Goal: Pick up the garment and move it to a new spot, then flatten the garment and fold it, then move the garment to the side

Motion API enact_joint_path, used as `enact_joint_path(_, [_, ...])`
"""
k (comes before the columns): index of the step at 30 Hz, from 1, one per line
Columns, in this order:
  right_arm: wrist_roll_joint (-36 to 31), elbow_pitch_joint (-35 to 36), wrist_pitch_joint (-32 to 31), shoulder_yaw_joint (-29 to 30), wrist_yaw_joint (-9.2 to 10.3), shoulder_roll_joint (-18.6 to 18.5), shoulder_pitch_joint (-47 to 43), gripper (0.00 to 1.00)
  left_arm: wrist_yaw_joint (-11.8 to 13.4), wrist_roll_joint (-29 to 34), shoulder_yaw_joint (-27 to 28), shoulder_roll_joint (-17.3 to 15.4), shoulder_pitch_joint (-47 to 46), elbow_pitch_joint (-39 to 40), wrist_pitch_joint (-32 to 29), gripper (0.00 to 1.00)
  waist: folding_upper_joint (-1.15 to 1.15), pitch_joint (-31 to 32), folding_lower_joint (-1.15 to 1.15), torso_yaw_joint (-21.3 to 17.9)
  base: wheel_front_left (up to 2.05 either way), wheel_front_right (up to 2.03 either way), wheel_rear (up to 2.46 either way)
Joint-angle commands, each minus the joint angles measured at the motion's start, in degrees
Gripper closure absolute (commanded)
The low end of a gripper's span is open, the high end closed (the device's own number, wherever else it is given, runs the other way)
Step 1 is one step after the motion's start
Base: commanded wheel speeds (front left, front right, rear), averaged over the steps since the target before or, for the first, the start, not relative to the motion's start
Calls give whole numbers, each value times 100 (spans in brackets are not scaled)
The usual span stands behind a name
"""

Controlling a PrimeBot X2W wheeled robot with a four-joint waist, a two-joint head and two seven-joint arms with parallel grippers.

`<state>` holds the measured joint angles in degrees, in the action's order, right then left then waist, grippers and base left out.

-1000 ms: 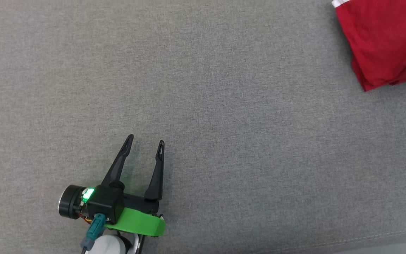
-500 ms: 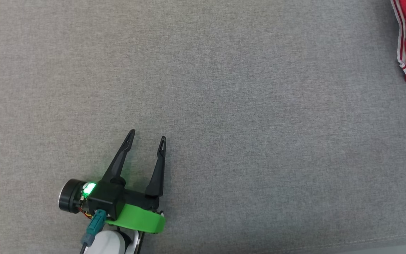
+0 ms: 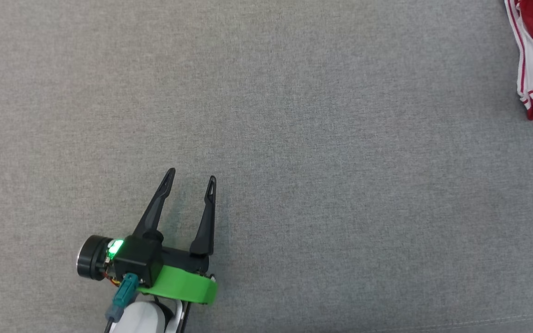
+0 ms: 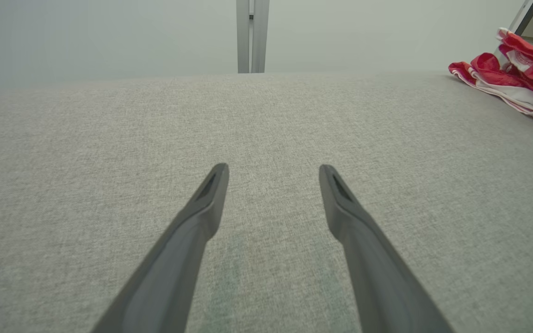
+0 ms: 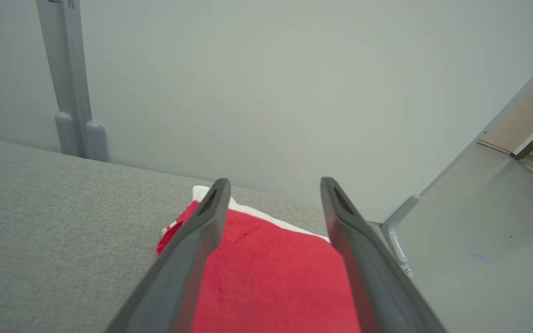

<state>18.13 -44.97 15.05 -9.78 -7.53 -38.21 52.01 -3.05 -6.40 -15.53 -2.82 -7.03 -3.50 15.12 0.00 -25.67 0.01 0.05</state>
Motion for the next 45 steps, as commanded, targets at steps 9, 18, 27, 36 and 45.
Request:
enact_joint_path(9, [-149, 1866, 14, 217, 8, 1329, -2095, 0, 316, -253, 70, -16, 591, -38, 0, 0, 0, 1526, -1, 39, 0, 0, 0])
enact_joint_path(18, [-258, 2773, 14, -39, 7, 2085, -3616, 0, 679, -497, 398, -16, 1160, 218, 0, 0, 0, 2495, -1, 61, 0, 0, 0])
enact_joint_path(27, [-421, 3246, 14, 113, 7, 2745, -4918, 0, 599, -391, 528, -16, 1467, 317, 0, 0, 0, 2983, -1, -43, 0, 0, 0])
enact_joint_path(36, [-467, 3430, 14, 313, 7, 2940, -5699, 0, 526, -461, 593, -16, 1874, 65, 0, 0, 0, 3335, -1, -161, 0, 0, 0])
enact_joint_path(45, [-366, 3485, 14, 394, 7, 2969, -5897, 0, 511, -541, 715, -16, 2142, -113, 0, 0, 0, 3500, -1, -166, 0, 0, 0])
